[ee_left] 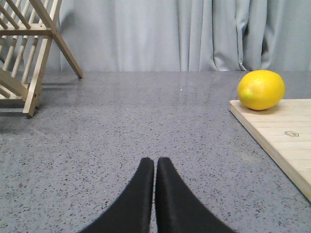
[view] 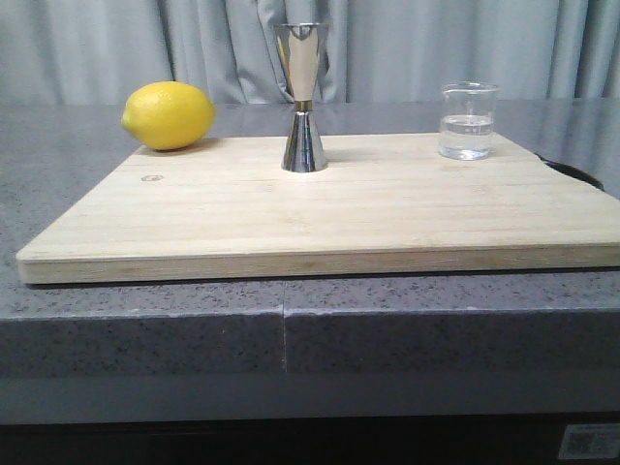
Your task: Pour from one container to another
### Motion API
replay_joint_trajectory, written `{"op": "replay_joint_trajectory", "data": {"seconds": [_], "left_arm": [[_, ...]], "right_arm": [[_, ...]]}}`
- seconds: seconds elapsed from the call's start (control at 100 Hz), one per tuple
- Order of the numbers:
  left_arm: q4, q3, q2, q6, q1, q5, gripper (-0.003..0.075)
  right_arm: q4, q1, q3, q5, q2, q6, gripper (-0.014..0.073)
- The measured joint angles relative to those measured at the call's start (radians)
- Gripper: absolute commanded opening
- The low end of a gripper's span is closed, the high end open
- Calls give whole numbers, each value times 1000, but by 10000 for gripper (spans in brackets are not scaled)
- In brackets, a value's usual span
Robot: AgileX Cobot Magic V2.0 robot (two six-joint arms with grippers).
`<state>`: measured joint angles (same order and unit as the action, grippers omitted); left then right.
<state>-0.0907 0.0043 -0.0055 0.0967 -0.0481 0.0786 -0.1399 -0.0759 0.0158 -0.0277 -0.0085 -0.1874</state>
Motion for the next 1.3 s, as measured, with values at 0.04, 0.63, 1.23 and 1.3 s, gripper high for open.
{"op": "replay_joint_trajectory", "data": {"seconds": [0.04,0.63,1.23,1.3], "left_arm": [[0,0,0,0,0,0,-19],[0,0,0,0,0,0,-19],[-72,-9,0,-8,0,-71,-19],[-79,-34,0,-10,0,-67,-19]], "right_arm": [[0,0,0,0,0,0,-71],[0,0,0,0,0,0,-71],[-49,0,-24,-43,0,0,-71],[-52,0,-67,-91,0,0,-71]]}}
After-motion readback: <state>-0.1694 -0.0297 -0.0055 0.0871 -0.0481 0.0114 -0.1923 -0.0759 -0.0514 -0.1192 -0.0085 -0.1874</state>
